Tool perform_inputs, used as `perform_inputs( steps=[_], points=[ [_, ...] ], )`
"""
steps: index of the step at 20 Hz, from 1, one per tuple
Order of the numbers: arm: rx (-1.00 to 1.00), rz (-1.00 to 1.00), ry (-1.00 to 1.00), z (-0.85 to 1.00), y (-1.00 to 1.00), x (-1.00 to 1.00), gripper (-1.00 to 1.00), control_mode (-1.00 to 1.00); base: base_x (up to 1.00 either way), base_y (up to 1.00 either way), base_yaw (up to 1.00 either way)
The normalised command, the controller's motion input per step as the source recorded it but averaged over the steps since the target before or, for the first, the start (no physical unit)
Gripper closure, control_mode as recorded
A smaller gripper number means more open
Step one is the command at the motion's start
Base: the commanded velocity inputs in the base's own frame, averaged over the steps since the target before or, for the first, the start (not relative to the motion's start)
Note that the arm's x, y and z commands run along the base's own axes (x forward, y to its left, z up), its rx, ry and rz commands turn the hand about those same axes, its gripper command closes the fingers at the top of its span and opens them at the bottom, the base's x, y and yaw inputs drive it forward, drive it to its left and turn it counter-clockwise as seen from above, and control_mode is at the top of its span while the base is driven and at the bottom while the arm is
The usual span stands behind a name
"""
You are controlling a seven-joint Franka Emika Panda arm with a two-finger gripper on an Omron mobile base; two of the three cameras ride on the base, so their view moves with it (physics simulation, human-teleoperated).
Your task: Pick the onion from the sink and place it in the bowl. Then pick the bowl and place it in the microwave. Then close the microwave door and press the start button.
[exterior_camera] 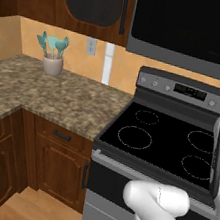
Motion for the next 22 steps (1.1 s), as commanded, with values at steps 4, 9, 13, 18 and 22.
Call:
perform_inputs(
  steps=[4,9,13,18,22],
  points=[
    [0.01,0.0,0.16,0.0,-0.17,0.22,1.0,-1.0,0.0,0.0,0.0],
    [0.02,0.01,0.06,0.0,-0.27,0.24,1.0,-1.0,0.0,0.0,0.0],
    [0.04,0.0,0.0,0.02,-0.28,0.22,1.0,-1.0,0.0,0.0,0.0],
    [0.01,0.0,0.0,0.0,-0.12,0.42,1.0,-1.0,0.0,0.0,0.0],
    [0.02,0.01,0.0,0.0,-0.19,0.37,1.0,-1.0,0.0,0.0,0.0]
  ],
)
